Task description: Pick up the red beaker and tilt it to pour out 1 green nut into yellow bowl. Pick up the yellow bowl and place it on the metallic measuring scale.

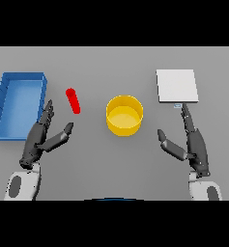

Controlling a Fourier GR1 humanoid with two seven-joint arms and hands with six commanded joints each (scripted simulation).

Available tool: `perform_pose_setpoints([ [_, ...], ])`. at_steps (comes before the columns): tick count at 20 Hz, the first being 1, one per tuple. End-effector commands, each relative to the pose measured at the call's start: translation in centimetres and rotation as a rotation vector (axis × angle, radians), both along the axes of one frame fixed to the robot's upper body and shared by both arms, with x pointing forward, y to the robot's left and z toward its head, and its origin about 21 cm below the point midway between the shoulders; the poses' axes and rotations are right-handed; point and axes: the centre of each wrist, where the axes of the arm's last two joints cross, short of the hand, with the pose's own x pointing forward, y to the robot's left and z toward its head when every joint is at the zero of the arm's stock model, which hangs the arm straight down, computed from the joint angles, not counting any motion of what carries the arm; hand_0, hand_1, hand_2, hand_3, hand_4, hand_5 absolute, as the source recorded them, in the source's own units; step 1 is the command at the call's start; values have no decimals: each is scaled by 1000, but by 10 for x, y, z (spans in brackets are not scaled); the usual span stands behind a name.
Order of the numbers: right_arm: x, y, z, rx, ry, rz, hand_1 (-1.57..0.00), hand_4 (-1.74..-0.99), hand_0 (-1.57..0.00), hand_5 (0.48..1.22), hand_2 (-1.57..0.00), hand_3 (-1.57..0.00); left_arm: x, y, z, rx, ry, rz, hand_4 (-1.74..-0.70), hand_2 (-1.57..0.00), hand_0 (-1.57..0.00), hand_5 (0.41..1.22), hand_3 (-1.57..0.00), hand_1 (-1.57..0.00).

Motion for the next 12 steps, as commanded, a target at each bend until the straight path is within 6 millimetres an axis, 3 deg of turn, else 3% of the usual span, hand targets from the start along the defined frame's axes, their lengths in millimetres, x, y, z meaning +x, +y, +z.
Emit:
perform_pose_setpoints([
  [1,1,2,-1,-17,7,2,1,-1230,1,617,1,1,6,-4,-2,-4,-12,-13,-1191,1,1,611,1,1],
  [8,3,-2,1,5,-5,13,1,-1280,1,634,1,1,52,-14,-16,38,-7,-16,-1248,1,1,650,1,1],
  [12,3,-5,-2,-10,-1,11,1,-1268,1,635,1,1,72,-17,-20,45,-17,-16,-1271,1,1,677,1,1],
])
